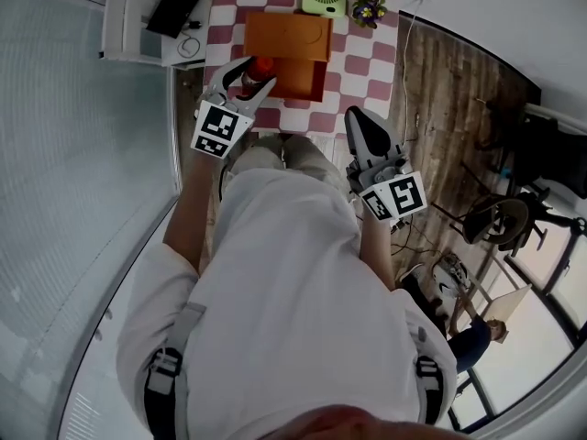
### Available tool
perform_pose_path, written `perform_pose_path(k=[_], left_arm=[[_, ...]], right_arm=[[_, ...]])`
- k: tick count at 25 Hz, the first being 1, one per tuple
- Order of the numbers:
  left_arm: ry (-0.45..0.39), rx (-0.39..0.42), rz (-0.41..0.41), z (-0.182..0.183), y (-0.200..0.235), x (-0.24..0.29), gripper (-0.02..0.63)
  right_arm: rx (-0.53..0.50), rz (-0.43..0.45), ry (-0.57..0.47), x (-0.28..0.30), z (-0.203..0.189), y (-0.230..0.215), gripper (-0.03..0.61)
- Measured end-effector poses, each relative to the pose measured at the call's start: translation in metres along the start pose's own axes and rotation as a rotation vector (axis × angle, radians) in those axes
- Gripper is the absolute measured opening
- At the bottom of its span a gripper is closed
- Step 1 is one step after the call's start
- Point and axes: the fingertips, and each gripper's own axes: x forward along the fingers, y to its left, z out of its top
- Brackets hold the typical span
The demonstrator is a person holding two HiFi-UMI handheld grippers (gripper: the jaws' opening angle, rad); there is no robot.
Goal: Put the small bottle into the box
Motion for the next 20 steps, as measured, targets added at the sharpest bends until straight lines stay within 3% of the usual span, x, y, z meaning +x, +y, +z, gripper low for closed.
perform_pose_path(k=[5,9,15,20], left_arm=[[0.152,0.089,-0.089,-0.040,-0.019,0.061,0.221],[0.318,0.214,-0.186,-0.083,-0.038,0.101,0.221],[0.579,0.431,-0.327,-0.150,-0.057,0.136,0.221],[0.737,0.550,-0.411,-0.184,-0.067,0.146,0.221]], right_arm=[[0.012,0.049,0.006,-0.003,-0.006,-0.016,0.002],[0.045,0.039,-0.001,-0.007,-0.009,-0.041,0.002],[0.051,-0.035,-0.014,-0.024,-0.010,-0.079,0.002],[0.069,-0.110,-0.026,-0.042,-0.010,-0.096,0.002]])
